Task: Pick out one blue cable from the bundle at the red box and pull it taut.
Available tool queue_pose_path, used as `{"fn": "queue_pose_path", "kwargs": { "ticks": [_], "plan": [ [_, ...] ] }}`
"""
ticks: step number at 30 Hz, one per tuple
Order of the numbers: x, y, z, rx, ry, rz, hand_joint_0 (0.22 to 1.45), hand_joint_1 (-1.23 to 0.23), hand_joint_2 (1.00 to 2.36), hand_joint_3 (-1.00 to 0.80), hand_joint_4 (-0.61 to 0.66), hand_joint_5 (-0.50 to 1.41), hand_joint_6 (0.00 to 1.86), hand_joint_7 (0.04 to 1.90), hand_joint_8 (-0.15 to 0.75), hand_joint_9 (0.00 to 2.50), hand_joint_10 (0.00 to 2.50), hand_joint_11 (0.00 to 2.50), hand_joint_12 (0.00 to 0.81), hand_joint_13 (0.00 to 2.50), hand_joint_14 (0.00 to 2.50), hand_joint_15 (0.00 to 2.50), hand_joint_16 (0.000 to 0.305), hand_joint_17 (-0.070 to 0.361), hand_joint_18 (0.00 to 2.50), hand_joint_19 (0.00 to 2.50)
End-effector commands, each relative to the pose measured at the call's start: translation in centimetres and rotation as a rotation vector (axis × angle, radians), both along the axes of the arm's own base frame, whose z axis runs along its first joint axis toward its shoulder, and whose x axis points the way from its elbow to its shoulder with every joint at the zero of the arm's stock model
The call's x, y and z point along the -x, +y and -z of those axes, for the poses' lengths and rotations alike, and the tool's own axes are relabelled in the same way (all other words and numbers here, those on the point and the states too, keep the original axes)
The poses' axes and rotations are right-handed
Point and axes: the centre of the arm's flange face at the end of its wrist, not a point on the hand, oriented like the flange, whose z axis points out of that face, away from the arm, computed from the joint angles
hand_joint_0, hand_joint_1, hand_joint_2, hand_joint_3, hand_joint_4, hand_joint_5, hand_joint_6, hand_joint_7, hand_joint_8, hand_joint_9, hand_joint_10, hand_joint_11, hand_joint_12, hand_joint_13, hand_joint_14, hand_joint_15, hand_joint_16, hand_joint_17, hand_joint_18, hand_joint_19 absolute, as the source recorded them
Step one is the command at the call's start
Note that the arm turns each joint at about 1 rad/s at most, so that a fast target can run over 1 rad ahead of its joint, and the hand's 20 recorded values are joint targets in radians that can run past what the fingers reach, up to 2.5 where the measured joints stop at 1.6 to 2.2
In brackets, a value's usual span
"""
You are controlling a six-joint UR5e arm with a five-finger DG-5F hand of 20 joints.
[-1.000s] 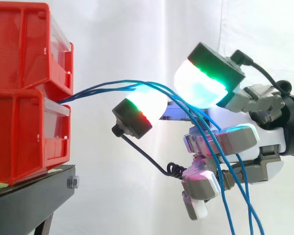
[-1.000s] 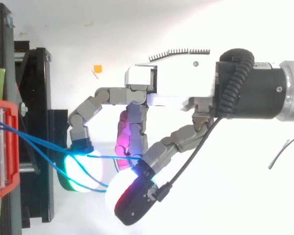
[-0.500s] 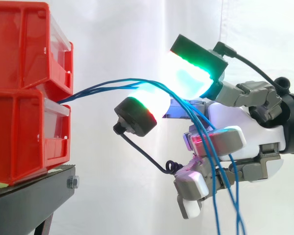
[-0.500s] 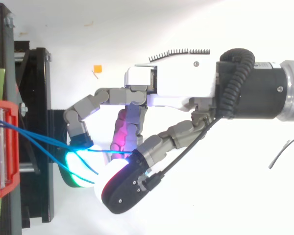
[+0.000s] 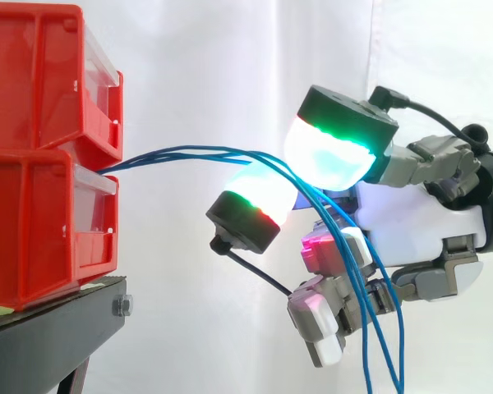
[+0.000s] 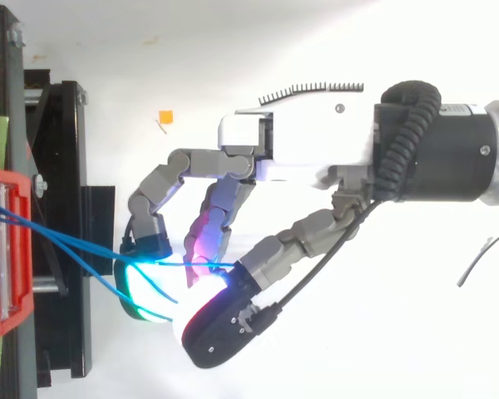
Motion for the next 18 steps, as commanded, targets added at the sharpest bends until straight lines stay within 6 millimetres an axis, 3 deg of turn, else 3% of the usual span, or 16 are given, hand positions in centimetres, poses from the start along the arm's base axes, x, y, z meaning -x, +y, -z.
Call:
{"fn": "queue_pose_path", "kwargs": {
  "ticks": [1, 10, 18],
  "plan": [
    [0.0, 0.0, 0.0, 0.0, 0.002, 0.0, 0.68, -0.9, 1.0, -0.5, -0.15, -0.08, 0.92, 0.92, 0.205, 1.2, 0.03, 0.83, 0.299, 0.87, 0.03, 0.7, 0.044, 0.098, 0.63, 0.73],
    [0.5, -0.2, -0.4, 0.007, 0.024, 0.001, 0.59, -0.92, 1.0, -0.5, -0.2, -0.05, 0.91, 0.94, 0.196, 1.27, 0.03, 0.84, 0.29, 0.88, 0.03, 0.7, 0.043, 0.097, 0.67, 0.74],
    [1.4, -0.3, -2.2, 0.042, 0.04, -0.004, 0.48, -0.92, 1.0, -0.5, -0.19, -0.03, 0.89, 0.87, 0.198, 1.33, 0.03, 0.8, 0.304, 0.91, 0.03, 0.71, 0.047, 0.106, 0.7, 0.75]
  ]
}}
